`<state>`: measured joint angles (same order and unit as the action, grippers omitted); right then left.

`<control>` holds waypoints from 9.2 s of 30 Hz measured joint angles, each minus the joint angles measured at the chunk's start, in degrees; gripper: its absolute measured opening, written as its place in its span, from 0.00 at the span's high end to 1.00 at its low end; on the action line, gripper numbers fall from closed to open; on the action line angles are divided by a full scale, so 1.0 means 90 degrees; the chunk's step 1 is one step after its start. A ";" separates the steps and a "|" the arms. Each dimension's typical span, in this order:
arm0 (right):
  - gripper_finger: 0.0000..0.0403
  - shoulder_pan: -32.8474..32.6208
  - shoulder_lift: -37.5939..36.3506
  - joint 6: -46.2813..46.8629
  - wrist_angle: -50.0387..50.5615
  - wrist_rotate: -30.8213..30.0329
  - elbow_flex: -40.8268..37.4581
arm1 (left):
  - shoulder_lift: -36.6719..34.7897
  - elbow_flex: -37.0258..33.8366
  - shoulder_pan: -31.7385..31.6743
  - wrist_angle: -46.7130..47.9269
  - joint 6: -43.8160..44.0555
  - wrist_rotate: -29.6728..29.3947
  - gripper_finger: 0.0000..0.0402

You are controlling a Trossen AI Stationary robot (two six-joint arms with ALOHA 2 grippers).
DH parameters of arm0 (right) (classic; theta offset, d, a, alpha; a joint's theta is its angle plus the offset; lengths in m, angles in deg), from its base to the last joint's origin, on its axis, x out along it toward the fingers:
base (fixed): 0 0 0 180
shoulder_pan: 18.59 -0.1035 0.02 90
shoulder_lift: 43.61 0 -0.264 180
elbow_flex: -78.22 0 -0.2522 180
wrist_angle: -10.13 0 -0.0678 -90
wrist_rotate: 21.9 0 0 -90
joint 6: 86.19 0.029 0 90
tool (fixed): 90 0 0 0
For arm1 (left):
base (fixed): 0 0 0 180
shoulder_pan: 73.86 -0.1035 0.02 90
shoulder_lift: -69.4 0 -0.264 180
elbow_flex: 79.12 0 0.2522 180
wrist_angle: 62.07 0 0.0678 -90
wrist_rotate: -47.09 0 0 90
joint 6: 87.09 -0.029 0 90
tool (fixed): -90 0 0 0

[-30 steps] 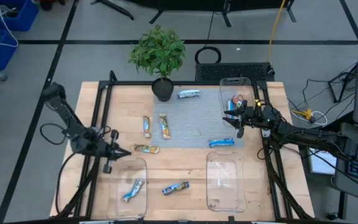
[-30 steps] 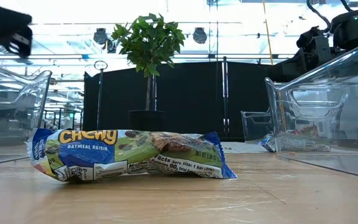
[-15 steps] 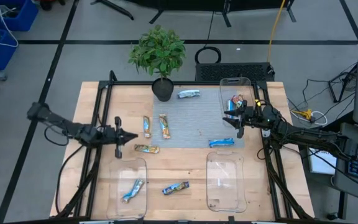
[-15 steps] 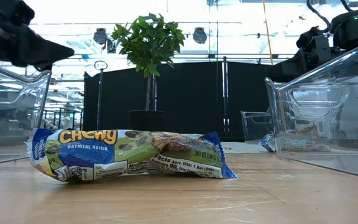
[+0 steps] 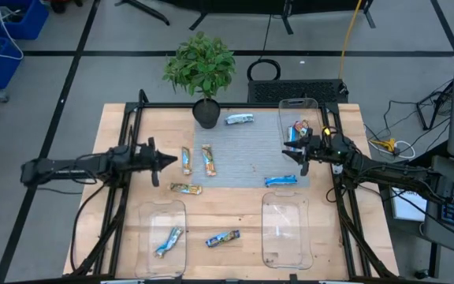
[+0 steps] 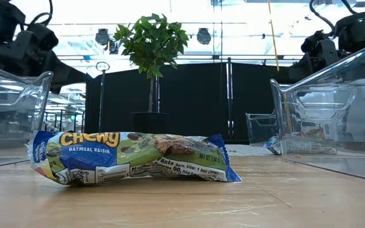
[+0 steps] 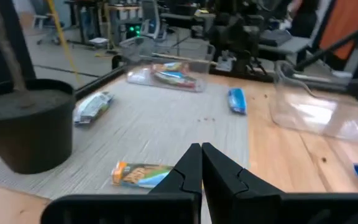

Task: Pick and place Granola Bars by type
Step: Put the yellow granola bar into the bottom left transparent bin

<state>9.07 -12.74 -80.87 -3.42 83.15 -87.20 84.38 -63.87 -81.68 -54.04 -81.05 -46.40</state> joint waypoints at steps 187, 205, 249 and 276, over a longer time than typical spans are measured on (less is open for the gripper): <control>0.65 0.0000 -0.0002 0.0117 0.0279 0.0027 0.0000 | 0.1218 0.1974 0.2099 0.2236 0.0462 -0.1711 0.98; 0.65 -0.0001 -0.0001 0.0117 0.0312 0.0029 0.0000 | 0.0400 0.1973 0.3711 0.1651 -0.0384 -0.1617 0.98; 0.65 -0.0001 0.0000 0.0117 0.0086 0.0010 -0.0002 | 0.2133 0.1496 0.4312 0.1039 0.3894 0.0561 0.98; 0.65 -0.0002 -0.0002 0.0117 0.0104 0.0007 -0.0001 | 0.6683 0.4497 0.5638 0.4038 0.7609 0.0200 0.90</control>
<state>9.05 -12.76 -79.82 -2.48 83.22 -87.21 144.54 -23.40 -30.94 -17.70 -12.57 -44.60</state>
